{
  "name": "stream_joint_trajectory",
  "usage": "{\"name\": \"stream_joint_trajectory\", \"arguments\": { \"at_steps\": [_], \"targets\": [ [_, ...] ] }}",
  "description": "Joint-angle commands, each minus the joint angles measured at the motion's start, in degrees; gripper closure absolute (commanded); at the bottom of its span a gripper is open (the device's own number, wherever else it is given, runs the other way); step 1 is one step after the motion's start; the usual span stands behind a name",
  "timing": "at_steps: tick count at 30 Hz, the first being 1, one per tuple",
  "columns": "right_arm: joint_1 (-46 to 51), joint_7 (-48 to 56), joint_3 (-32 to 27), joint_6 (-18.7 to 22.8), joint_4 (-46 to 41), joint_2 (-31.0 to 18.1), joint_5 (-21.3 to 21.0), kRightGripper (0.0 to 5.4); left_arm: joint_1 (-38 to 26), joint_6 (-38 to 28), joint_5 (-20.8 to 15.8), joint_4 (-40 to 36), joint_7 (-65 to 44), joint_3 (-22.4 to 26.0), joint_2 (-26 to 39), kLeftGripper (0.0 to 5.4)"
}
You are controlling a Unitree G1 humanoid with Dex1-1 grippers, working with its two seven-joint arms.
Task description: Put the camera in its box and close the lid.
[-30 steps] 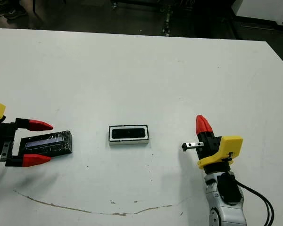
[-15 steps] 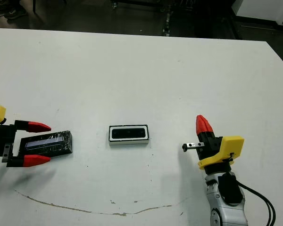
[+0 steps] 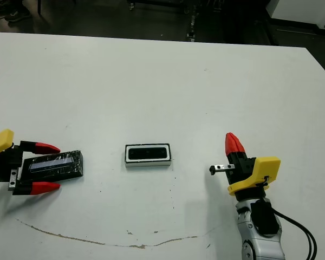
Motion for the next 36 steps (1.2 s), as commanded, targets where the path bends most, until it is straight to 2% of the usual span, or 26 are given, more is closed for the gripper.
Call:
{"name": "stream_joint_trajectory", "arguments": {
  "at_steps": [1,4,8,12,19,29,36],
  "targets": [
    [0.7,-0.1,-0.2,0.6,0.0,-0.9,-0.1,5.38,0.9,5.8,0.3,-1.2,2.2,-0.4,0.4,0.0],
    [0.8,0.0,-0.2,0.9,0.0,-0.9,0.3,5.4,2.1,10.9,0.6,-5.4,5.3,-0.1,1.5,0.16],
    [0.9,0.0,-0.1,0.8,-0.2,-0.9,0.1,5.4,3.2,15.7,-1.7,-7.5,6.4,1.1,1.3,0.73],
    [0.8,-0.1,0.0,0.6,0.0,-0.9,-0.1,5.4,3.6,16.7,-2.7,-7.3,7.3,1.7,0.6,1.3],
    [0.7,-0.2,0.0,0.5,0.1,-1.0,-0.3,5.4,3.4,17.7,-2.4,-8.3,7.0,0.9,1.8,2.21],
    [0.5,0.0,-0.1,0.3,0.1,-1.1,-0.2,5.4,2.8,20.2,-1.5,-10.8,8.3,-0.4,2.7,2.23],
    [0.6,-0.1,0.2,0.5,0.5,-0.6,0.3,5.4,6.4,13.0,-4.3,-15.1,15.3,6.2,-3.9,2.23]
  ]
}}
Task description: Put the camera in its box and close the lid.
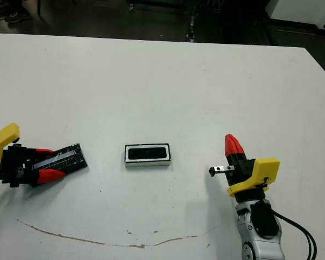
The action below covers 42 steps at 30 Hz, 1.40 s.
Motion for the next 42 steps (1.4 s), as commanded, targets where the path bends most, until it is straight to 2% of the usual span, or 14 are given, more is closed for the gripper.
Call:
{"name": "stream_joint_trajectory", "arguments": {
  "at_steps": [1,6,11,16,22,27,34,42],
  "targets": [
    [0.2,-0.3,0.1,0.5,0.6,-0.5,-0.2,5.4,1.7,-3.5,-1.5,-2.3,3.0,2.8,-3.3,2.23],
    [0.3,-0.6,0.2,0.1,1.0,-0.6,-0.8,5.4,0.4,-7.0,-3.6,-5.0,5.2,4.1,-7.4,2.23],
    [0.5,-0.3,0.2,0.0,0.8,-0.6,-0.5,5.4,-3.9,-6.7,-4.3,-6.0,4.7,1.9,-8.6,2.23],
    [0.6,-0.6,0.5,-0.2,0.8,-0.6,-0.9,5.4,-11.0,-6.4,-3.6,-1.3,1.2,-3.0,-9.5,2.23],
    [0.7,-0.2,0.8,-1.4,1.6,-0.4,-0.7,5.4,-19.3,-5.2,0.2,5.1,-1.6,-10.1,-11.2,2.23],
    [1.0,-0.6,1.1,-1.6,1.5,-0.2,-1.1,5.4,-26.7,-7.3,2.0,16.9,-8.3,-14.8,-15.9,2.23],
    [1.1,-1.1,1.4,-0.9,1.0,-0.3,-1.1,5.4,-30.3,-12.5,5.5,26.7,-11.0,-16.6,-20.6,2.23],
    [1.1,-0.8,1.7,-1.4,1.5,-0.2,-1.3,5.4,-29.5,-14.2,6.7,29.6,-11.6,-16.3,-22.7,2.23]
  ]
}}
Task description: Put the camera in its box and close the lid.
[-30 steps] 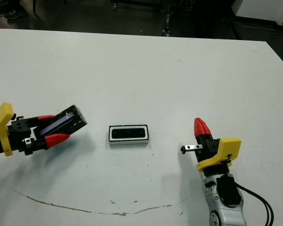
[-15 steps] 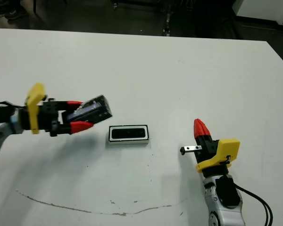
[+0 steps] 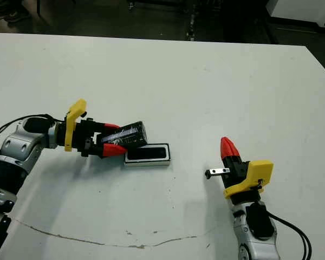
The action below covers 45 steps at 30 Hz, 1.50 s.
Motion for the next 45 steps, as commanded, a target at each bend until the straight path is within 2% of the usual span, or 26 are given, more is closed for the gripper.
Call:
{"name": "stream_joint_trajectory", "arguments": {
  "at_steps": [1,27,42,45],
  "targets": [
    [0.5,-0.3,-0.2,-0.2,0.4,-0.5,-0.3,5.4,0.4,-0.7,1.2,0.3,0.1,-0.1,-0.5,2.23],
    [0.5,-0.4,-0.4,-0.3,0.3,-0.4,0.0,5.4,2.1,-3.6,2.1,-0.2,-2.0,-0.9,-2.3,2.23],
    [0.4,-0.2,-0.4,0.4,0.2,-0.4,0.4,5.4,4.8,-3.3,1.3,-0.5,-1.6,-1.0,-4.8,2.23],
    [0.4,-0.4,-0.4,0.9,-0.1,-0.5,0.4,5.4,4.8,-1.5,0.8,0.3,-1.9,-1.2,-5.5,2.23]
  ]
}}
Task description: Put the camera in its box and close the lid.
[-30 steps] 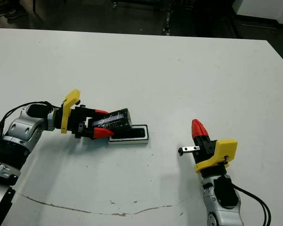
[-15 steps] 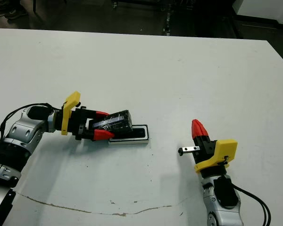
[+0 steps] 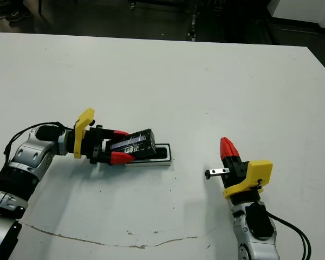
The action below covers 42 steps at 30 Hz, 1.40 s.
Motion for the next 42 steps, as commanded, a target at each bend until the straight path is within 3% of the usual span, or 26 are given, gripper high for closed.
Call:
{"name": "stream_joint_trajectory", "arguments": {
  "at_steps": [1,9,21,27,42],
  "targets": [
    [0.4,-0.4,-0.4,1.1,-0.3,-0.5,0.4,5.4,1.8,1.7,0.9,1.4,-0.3,-1.4,-1.2,2.23],
    [0.4,-0.2,-0.5,0.4,-0.1,-0.6,0.3,5.4,2.3,3.7,0.6,1.8,-0.4,-1.9,-1.9,2.23],
    [0.3,-0.2,-0.6,0.3,0.0,-0.7,0.1,5.4,2.7,-1.1,1.1,5.4,0.8,-2.2,-5.5,2.23],
    [0.3,-0.2,-0.7,0.6,-0.2,-0.6,0.4,5.4,2.0,0.4,0.6,6.5,1.0,-2.7,-7.6,2.23],
    [0.3,0.1,-0.9,0.2,0.0,-0.9,0.4,5.4,4.3,-2.2,1.8,4.3,7.9,-3.5,-12.3,2.23]
  ]
}}
